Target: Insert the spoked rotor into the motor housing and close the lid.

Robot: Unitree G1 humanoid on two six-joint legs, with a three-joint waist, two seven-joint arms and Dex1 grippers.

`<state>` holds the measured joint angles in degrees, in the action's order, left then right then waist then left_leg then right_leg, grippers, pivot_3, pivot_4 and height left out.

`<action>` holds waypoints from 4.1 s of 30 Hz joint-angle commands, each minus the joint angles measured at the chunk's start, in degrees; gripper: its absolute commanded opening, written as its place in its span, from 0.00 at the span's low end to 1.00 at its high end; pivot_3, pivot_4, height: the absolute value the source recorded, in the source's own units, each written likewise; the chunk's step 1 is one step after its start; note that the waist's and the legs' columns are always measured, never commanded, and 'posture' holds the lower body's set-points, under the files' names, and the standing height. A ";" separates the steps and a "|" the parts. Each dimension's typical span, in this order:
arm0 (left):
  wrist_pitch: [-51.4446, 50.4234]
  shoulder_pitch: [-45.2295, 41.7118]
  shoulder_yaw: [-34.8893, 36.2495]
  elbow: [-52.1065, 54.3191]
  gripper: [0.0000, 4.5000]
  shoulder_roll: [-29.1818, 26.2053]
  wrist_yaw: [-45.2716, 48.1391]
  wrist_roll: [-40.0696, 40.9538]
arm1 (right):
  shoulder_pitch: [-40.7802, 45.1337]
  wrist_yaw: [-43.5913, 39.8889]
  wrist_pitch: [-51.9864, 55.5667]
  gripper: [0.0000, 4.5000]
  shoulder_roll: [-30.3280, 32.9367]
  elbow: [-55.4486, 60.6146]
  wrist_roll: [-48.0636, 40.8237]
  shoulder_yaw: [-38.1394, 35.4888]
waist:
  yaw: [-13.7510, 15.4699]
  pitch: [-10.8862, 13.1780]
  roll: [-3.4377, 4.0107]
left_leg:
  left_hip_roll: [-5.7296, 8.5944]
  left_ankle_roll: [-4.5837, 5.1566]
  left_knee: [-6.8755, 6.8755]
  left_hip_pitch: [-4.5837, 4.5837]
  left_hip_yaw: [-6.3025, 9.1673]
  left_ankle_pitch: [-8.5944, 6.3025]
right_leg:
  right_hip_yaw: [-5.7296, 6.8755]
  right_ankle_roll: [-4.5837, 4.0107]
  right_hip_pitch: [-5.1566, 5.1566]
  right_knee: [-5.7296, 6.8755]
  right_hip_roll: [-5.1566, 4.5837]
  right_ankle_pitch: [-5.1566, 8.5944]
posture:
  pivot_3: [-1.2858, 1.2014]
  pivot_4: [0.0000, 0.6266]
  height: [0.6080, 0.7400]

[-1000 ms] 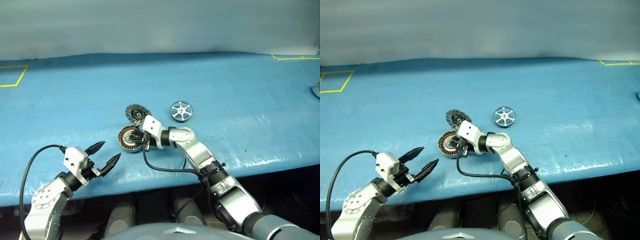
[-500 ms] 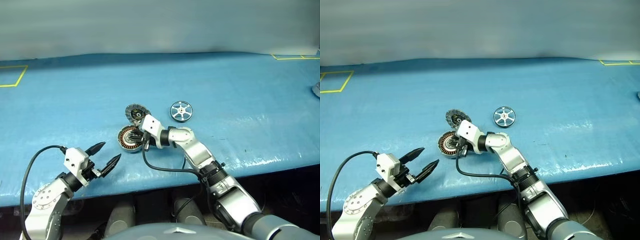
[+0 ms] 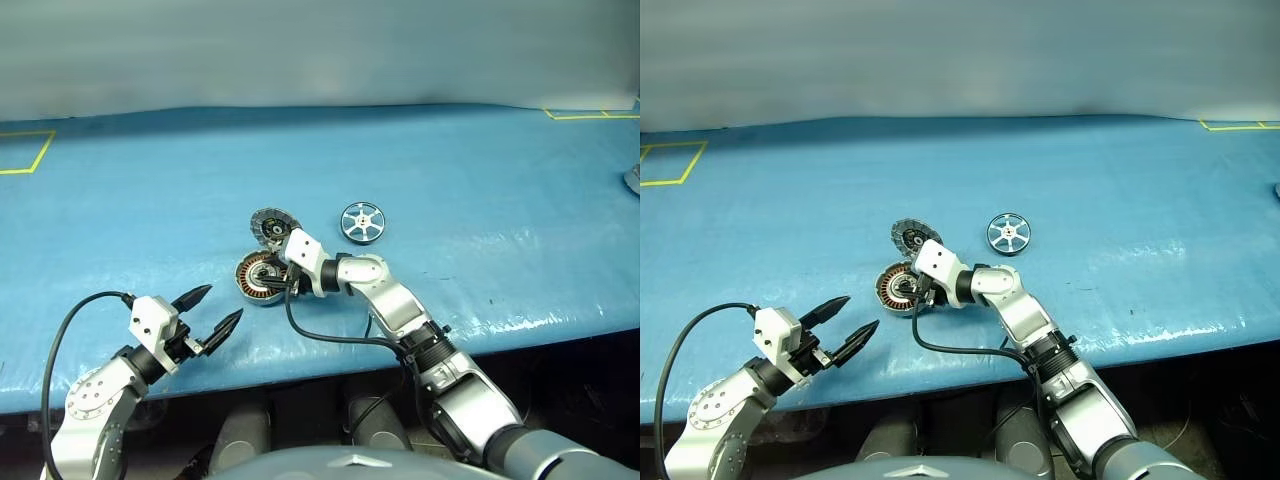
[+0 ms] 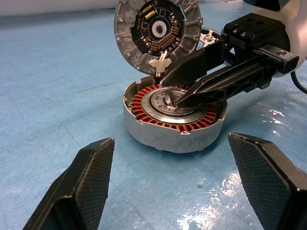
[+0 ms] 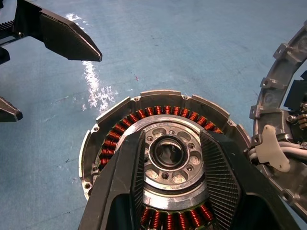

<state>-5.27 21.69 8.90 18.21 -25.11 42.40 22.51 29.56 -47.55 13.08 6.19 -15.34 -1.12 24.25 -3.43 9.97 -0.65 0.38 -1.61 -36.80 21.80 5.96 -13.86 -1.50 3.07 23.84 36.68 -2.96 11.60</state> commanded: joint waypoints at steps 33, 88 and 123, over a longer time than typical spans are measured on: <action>2.25 1.03 -0.50 -0.38 0.92 0.75 -1.75 -2.01 | 0.61 2.27 -1.95 0.00 -0.87 -1.74 3.05 1.41 | -0.10 -0.01 0.00 | 0.00 0.00 0.05 -0.03 0.00 0.00 | 0.01 -0.02 0.00 0.01 0.00 0.01 | 0.52 0.24 1.00; 2.62 0.97 -0.49 -1.31 0.92 0.51 -2.01 -1.97 | 0.46 3.37 -1.97 0.00 -0.05 -0.33 6.15 3.47 | -0.10 -0.01 -0.01 | -0.02 0.00 0.22 -0.12 0.01 0.00 | 0.04 -0.08 -0.01 0.00 0.00 0.06 | 0.52 0.24 1.00; 2.65 -2.44 -1.21 -2.52 0.92 1.02 0.96 0.60 | -0.11 13.26 9.08 0.49 15.75 11.58 6.43 -8.99 | 0.44 -0.01 -0.03 | 0.00 0.00 0.45 -0.04 -0.05 0.01 | 0.09 0.01 -0.04 -0.43 -0.07 0.01 | 0.52 0.24 1.00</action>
<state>-3.40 19.34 7.56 15.67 -24.18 43.27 22.69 27.97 -36.20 23.03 21.83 -4.33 4.39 17.01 -2.99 9.96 -0.68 0.39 -1.61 -36.33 21.77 5.91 -13.85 -1.42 3.09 23.80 36.23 -3.04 11.60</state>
